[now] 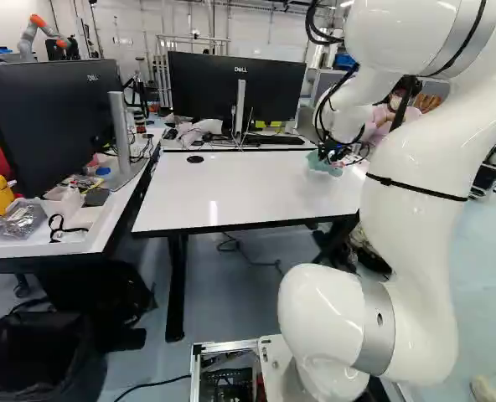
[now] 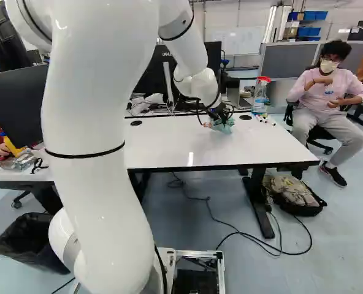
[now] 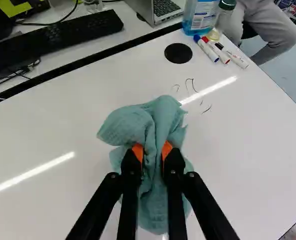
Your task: Clean the table with the green towel
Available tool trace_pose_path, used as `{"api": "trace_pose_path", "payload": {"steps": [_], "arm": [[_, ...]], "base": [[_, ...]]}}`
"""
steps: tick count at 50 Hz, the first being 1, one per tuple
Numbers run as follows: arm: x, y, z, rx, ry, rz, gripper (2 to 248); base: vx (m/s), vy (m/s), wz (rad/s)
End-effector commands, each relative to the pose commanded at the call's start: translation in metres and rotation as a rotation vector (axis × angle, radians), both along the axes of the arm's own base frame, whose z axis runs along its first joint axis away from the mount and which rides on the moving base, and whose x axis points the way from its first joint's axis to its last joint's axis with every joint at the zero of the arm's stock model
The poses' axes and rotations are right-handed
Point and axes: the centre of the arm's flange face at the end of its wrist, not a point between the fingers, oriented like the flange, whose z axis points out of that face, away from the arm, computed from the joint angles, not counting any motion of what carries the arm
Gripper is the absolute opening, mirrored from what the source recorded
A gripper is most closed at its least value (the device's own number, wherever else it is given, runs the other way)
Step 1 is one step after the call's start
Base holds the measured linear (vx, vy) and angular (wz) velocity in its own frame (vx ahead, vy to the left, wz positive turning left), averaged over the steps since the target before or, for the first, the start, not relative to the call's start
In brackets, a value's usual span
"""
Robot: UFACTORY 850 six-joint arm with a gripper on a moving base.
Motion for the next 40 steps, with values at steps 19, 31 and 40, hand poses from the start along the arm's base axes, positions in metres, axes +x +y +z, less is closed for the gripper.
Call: {"api": "trace_pose_path", "payload": {"steps": [19, 31, 40], "arm": [[0.007, -0.004, -0.021, -0.001, -0.001, -0.001, 59], [0.011, -0.005, -0.035, 0.009, 0.019, -0.001, 59], [0.011, -0.005, -0.035, 0.009, 0.019, -0.001, 59]], "base": [[0.0, 0.0, 0.0], [0.0, 0.0, 0.0], [0.0, 0.0, 0.0]]}}
